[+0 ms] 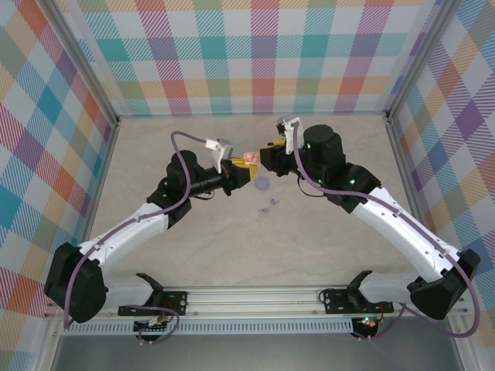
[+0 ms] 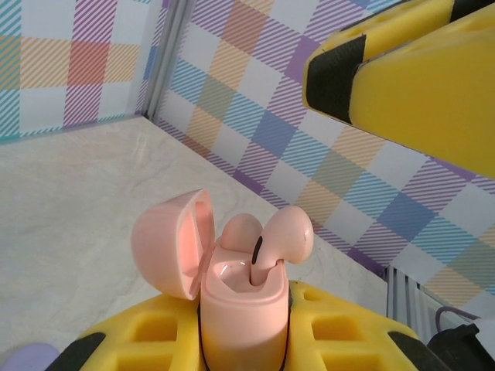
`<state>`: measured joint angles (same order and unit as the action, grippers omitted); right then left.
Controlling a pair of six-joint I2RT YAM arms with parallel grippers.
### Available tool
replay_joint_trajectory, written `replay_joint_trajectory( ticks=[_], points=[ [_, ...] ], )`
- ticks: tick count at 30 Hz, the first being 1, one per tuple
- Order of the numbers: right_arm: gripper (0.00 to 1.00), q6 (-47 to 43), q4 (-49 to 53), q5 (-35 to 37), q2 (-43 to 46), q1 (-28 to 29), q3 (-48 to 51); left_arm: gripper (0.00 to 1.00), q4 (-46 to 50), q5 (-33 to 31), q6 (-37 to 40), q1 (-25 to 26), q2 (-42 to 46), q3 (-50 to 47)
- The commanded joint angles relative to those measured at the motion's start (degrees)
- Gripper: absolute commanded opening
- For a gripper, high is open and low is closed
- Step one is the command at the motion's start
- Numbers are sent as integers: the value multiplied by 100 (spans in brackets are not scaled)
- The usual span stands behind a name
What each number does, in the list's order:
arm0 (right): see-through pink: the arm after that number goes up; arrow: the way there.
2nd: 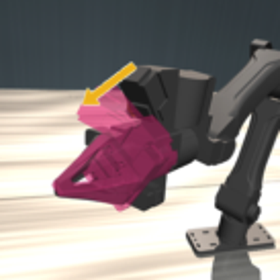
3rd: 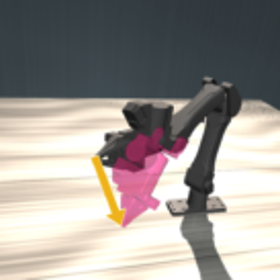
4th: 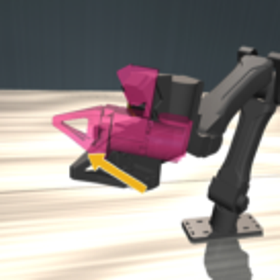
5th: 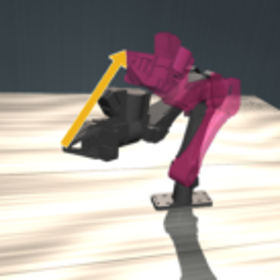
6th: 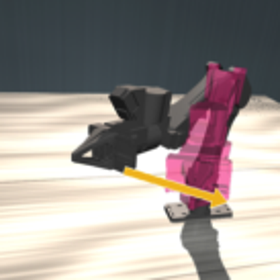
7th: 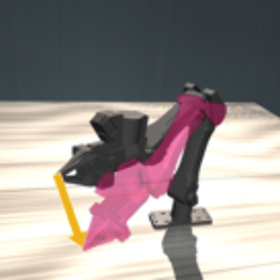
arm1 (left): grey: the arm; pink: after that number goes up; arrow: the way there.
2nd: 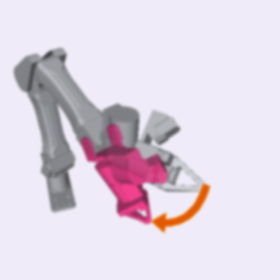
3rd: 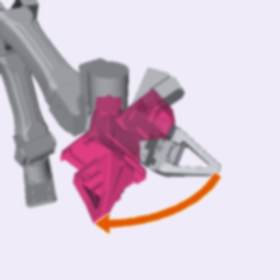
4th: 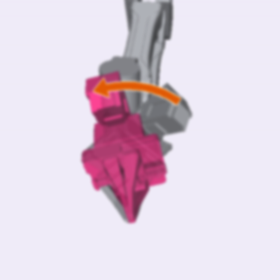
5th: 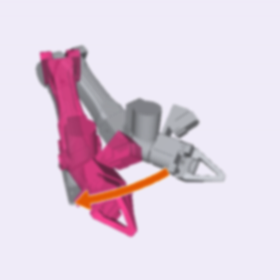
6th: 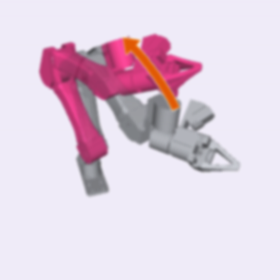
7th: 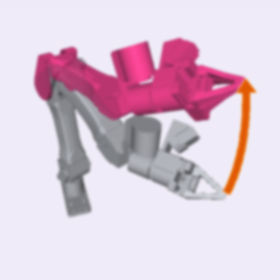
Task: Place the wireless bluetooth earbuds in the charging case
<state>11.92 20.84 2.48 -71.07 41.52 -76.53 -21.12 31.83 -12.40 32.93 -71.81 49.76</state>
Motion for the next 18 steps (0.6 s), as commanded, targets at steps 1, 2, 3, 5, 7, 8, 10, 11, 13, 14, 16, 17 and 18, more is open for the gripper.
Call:
replay_joint_trajectory(
  ticks=[1,2,3,5,7,8,10,11,13,14,16,17,18],
  points=[
    [31,18,619,222,94,-47,-226,9,-138,-91,81,73,203,101],
    [30,-24,709,163,67,-55,-238,9,-141,-106,80,73,212,112],
    [29,-70,767,88,45,-60,-256,9,-143,-108,82,70,223,115],
    [27,-120,847,-3,8,-65,-266,9,-153,-86,80,73,228,142],
    [25,-144,861,-66,-19,-74,-268,9,-162,-48,63,73,229,160],
    [24,-161,854,-150,-36,-74,-266,9,-164,-14,54,73,219,170],
    [22,-185,838,-308,-80,-75,-288,9,-179,54,42,73,196,175],
    [22,-190,826,-366,-99,-76,-300,9,-178,92,20,73,193,186],
    [22,-182,822,-460,-136,-79,-318,9,-197,168,1,73,180,192],
    [22,-179,814,-502,-158,-78,-328,9,-191,165,-4,73,175,198],
    [22,-164,792,-563,-179,-70,-331,9,-188,163,-8,73,182,187],
    [22,-155,778,-590,-196,-77,-335,9,-195,185,-1,73,183,184],
    [22,-155,779,-615,-221,-77,-348,9,-205,195,-15,73,183,187]
  ],
)
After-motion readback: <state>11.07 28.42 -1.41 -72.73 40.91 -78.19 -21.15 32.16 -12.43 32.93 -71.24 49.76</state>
